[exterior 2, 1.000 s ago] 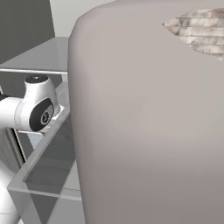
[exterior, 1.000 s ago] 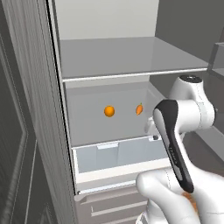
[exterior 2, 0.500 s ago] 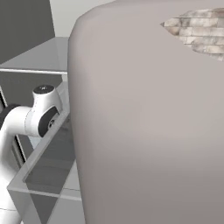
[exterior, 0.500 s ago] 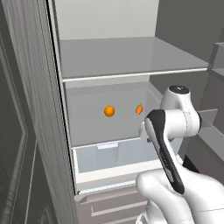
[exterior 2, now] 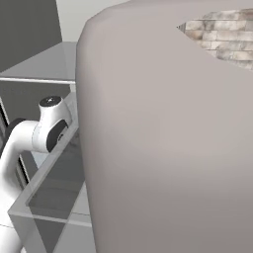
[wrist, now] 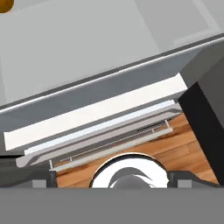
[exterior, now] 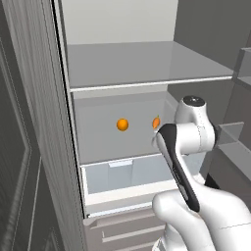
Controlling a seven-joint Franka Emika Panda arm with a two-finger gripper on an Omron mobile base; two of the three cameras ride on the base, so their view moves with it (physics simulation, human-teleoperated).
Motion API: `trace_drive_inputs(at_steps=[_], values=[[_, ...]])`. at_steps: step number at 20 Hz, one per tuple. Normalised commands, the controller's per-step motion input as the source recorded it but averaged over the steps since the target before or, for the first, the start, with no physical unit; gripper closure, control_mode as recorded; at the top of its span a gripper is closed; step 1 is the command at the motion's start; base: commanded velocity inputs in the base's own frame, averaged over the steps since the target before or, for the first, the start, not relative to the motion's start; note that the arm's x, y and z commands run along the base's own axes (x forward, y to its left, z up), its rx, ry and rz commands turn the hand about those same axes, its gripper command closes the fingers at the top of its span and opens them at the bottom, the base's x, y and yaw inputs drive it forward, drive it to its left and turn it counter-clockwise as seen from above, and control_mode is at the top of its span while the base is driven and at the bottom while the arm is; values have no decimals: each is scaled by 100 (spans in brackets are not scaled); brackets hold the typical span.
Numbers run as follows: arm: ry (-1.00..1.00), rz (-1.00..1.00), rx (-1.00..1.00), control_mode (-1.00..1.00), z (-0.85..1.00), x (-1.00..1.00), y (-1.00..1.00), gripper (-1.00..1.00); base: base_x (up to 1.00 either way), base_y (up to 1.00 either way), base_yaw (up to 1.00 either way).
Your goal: Open the fridge, remove the orange, carrot, and steak, and place them on any counter.
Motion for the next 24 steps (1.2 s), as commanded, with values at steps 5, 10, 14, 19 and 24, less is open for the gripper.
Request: trace_drive_inputs(at_steps=[5, 10, 14, 19, 24], values=[[-3, -13, 0, -100, -1, 46, 0, -100, 0, 0, 0], [0, -3, 0, -100, -8, 55, 0, -100, 0, 0, 0], [2, -1, 0, -100, 0, 44, 0, -100, 0, 0, 0], [3, 0, 0, -100, -1, 44, 0, -100, 0, 0, 0], [0, 0, 0, -100, -11, 44, 0, -100, 0, 0, 0]])
